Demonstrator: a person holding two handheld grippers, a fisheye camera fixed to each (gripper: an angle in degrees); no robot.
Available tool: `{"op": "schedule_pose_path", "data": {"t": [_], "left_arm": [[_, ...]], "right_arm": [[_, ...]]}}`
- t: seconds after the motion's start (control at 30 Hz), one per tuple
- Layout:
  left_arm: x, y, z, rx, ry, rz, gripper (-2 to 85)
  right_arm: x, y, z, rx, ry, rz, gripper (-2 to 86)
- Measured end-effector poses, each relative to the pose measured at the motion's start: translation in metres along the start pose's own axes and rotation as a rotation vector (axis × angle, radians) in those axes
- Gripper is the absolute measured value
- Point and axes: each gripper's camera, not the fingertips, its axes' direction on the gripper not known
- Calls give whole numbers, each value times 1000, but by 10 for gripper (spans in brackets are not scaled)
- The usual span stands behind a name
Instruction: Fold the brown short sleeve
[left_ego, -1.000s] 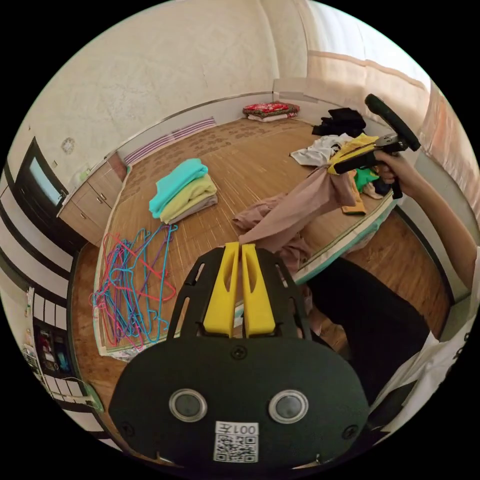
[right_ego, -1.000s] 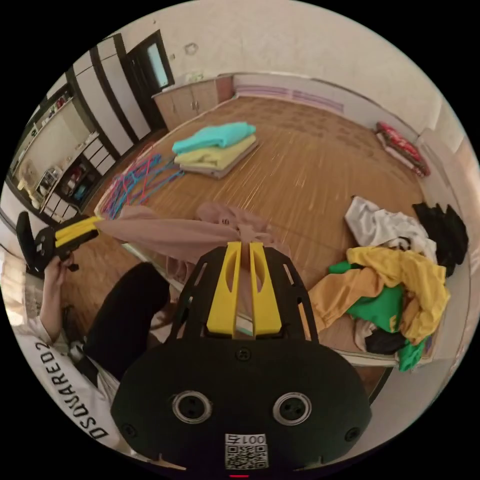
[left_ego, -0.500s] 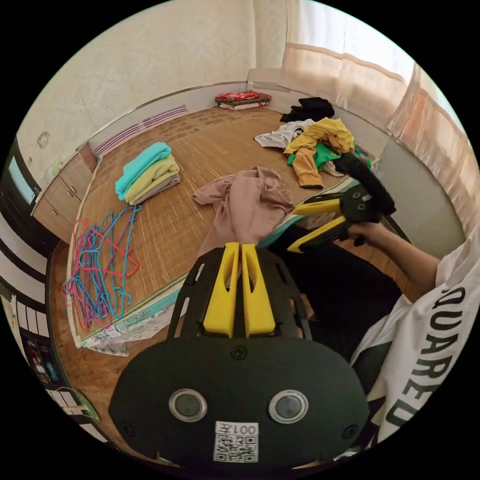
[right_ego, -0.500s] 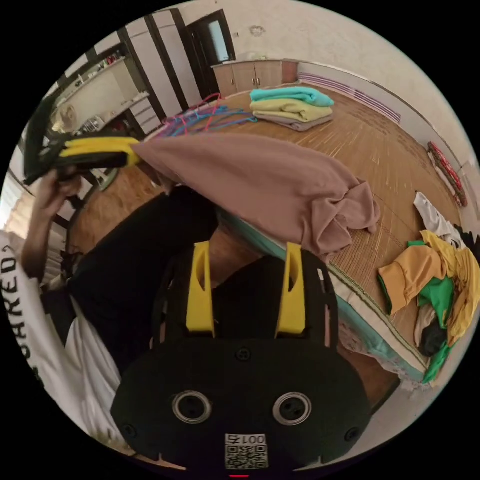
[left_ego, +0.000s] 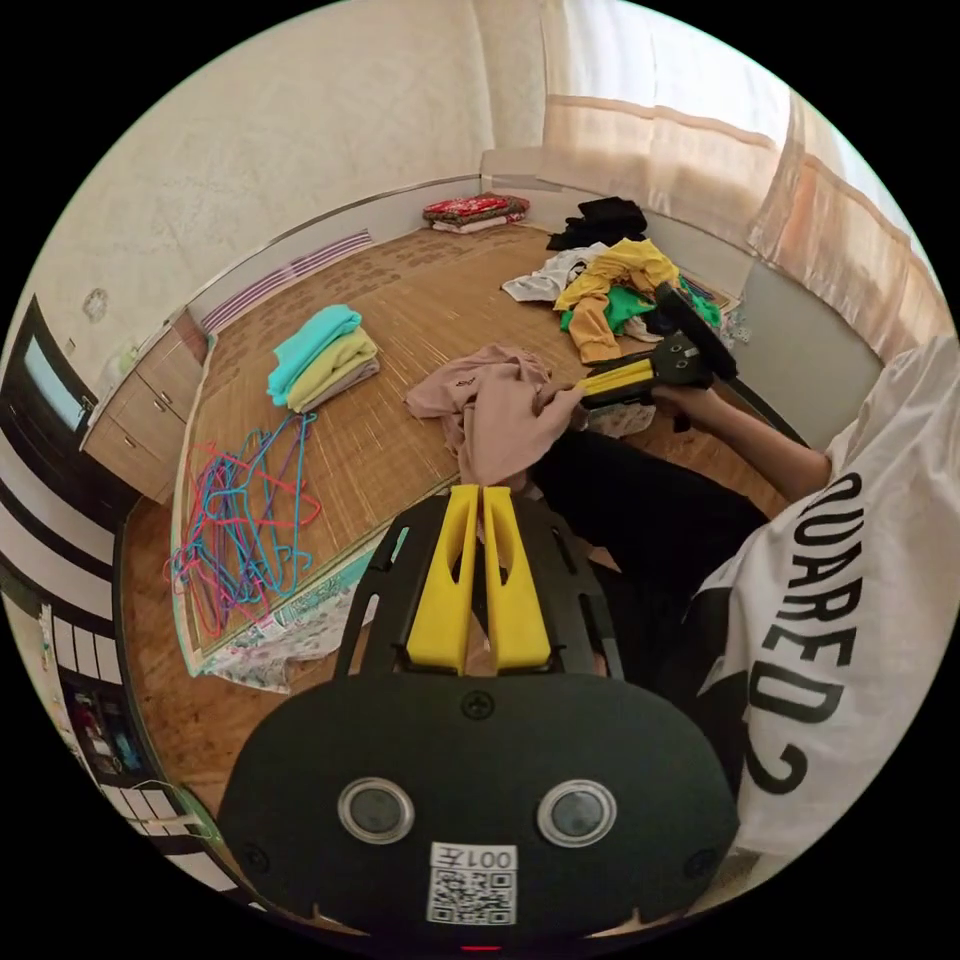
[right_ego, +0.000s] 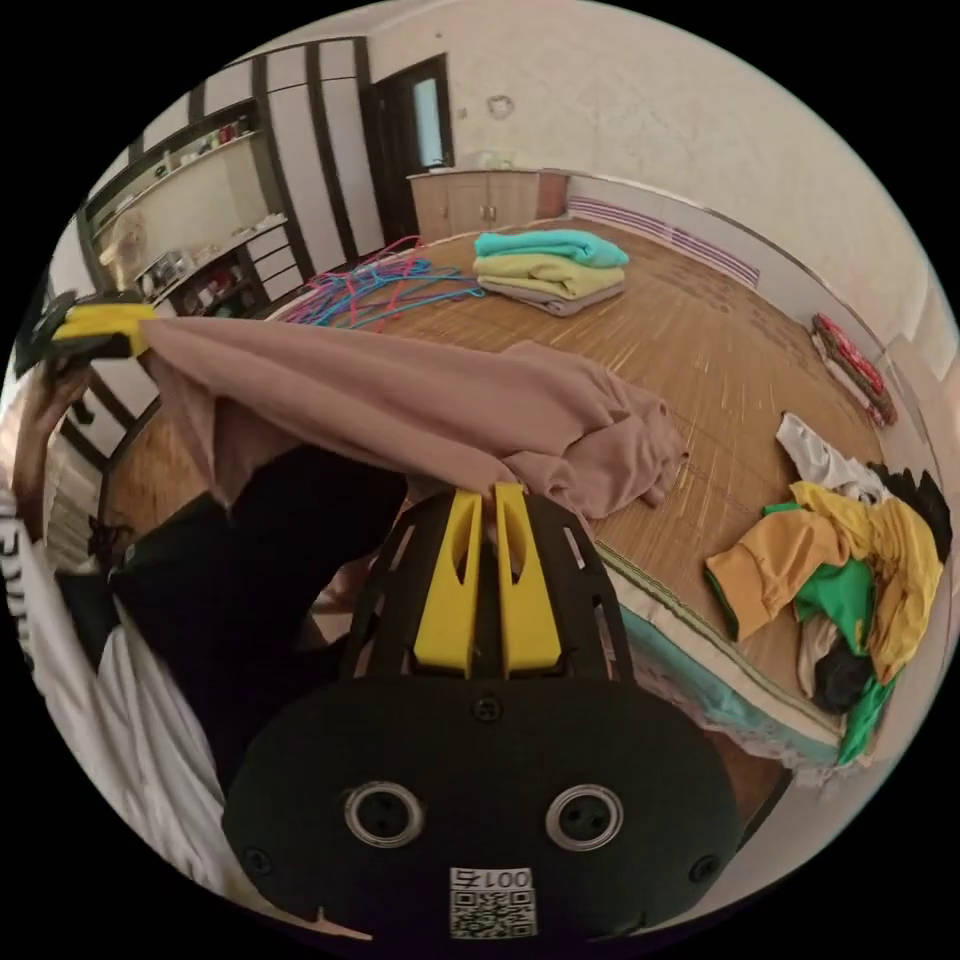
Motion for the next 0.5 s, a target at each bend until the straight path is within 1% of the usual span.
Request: {"op": "schedule_pose_path", "data": {"t": [0.1, 0.17, 0.23, 0.27, 0.33, 0.43, 0.47, 0.5], "left_arm": [[3, 1, -8, -37, 1, 136, -10], [4, 0, -5, -77, 62, 215, -10], [3, -5, 12, -149, 184, 275, -10], [3, -7, 18, -170, 213, 286, -10], [-1, -12, 46, -240, 255, 304, -10], [-15, -13, 74, -327, 261, 299, -10], [-20, -13, 77, -346, 245, 293, -10], [-30, -11, 81, -379, 188, 281, -10]], "right_arm": [[-7, 11, -40, -10, -6, -139, 27], [-6, 16, -60, -45, -65, -202, 25], [1, 20, -68, -158, -210, -236, 24], [2, 21, -66, -196, -249, -241, 24], [10, 28, -41, -366, -388, -212, 26], [12, 43, -10, -490, -429, -200, 34], [12, 46, -7, -503, -428, -200, 37], [17, 51, -6, -518, -431, -180, 45]]}}
